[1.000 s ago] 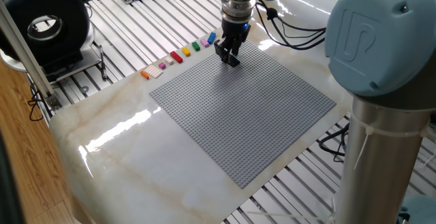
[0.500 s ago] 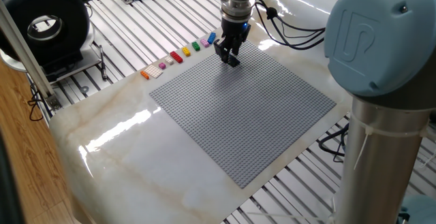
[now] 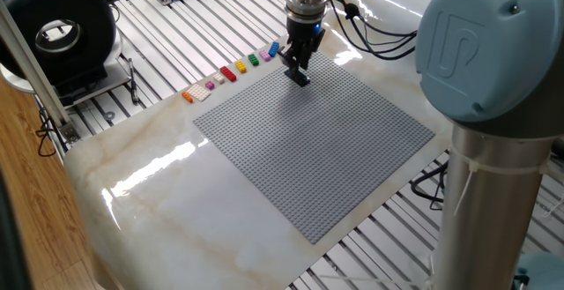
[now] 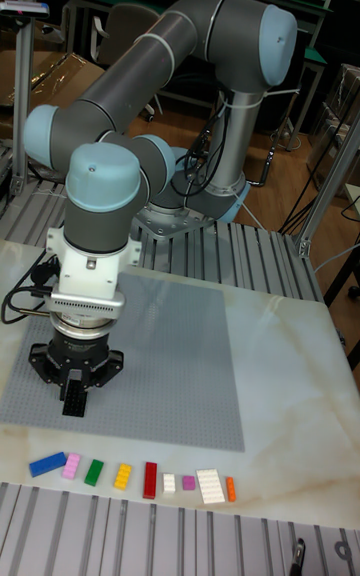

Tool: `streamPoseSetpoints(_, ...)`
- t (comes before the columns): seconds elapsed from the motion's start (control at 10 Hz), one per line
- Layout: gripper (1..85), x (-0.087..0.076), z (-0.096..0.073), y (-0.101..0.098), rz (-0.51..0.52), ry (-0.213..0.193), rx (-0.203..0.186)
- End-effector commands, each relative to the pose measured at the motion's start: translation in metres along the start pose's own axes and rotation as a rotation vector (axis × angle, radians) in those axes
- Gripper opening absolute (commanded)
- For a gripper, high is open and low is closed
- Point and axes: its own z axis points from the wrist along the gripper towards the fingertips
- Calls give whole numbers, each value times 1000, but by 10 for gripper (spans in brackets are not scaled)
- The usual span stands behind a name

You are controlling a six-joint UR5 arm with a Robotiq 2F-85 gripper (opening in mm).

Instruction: Stack small Lego blocks one on top of the other

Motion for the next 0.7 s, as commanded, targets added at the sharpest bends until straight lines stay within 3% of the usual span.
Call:
streamPoseSetpoints(0.0,10,-8,1,-2,37,-23,1)
streamPoseSetpoints(0.6,10,-4,1,8,82,-17,-4)
